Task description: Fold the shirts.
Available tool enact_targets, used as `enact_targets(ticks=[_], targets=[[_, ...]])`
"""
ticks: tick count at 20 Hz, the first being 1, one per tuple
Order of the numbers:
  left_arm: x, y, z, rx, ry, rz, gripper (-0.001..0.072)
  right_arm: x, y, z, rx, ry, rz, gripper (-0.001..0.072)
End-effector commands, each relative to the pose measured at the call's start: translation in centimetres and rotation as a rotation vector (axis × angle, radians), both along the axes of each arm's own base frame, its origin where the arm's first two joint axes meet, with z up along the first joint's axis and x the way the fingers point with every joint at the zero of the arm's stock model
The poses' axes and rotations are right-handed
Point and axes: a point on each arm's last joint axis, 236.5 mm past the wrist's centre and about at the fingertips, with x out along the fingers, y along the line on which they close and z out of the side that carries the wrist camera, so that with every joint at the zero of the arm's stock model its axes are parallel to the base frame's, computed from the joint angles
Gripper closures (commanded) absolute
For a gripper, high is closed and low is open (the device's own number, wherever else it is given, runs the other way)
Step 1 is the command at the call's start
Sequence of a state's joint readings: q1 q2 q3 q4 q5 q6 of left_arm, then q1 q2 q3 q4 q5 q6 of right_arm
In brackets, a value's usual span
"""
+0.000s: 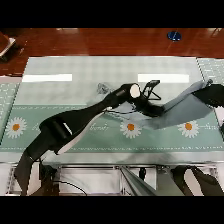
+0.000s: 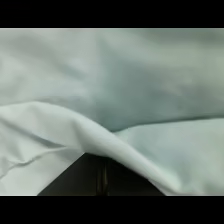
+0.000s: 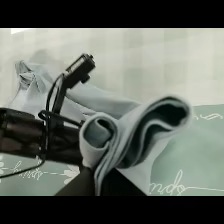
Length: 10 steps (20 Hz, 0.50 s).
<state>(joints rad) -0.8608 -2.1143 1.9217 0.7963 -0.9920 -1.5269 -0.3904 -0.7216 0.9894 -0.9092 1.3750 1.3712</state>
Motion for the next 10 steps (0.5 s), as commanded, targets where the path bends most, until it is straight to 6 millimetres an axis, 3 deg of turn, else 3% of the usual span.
enact_targets(ticks=[1,3,5,8,10], targets=[[4.0,3.0,2.1,-0.011,0.023,0.050,0.0691,0.0,0.1,0.1,0.003,0.000,0.000,0.0685],[9.0,8.7,4.2,0.020,-0.004,0.120,0.0691,0.2,0.2,0.1,0.018,-0.001,-0.003,0.0685],[13.3,15.5,7.4,0.053,-0.062,0.169,0.0690,0.7,1.0,0.3,0.036,-0.014,0.010,0.0685],[16.4,25.2,13.9,0.075,-0.175,0.238,0.0691,2.4,4.1,-0.3,0.079,-0.009,0.075,0.0685],[16.9,30.5,18.2,0.074,-0.266,0.332,0.0690,4.5,7.1,-1.0,0.106,-0.011,0.125,0.0685]])
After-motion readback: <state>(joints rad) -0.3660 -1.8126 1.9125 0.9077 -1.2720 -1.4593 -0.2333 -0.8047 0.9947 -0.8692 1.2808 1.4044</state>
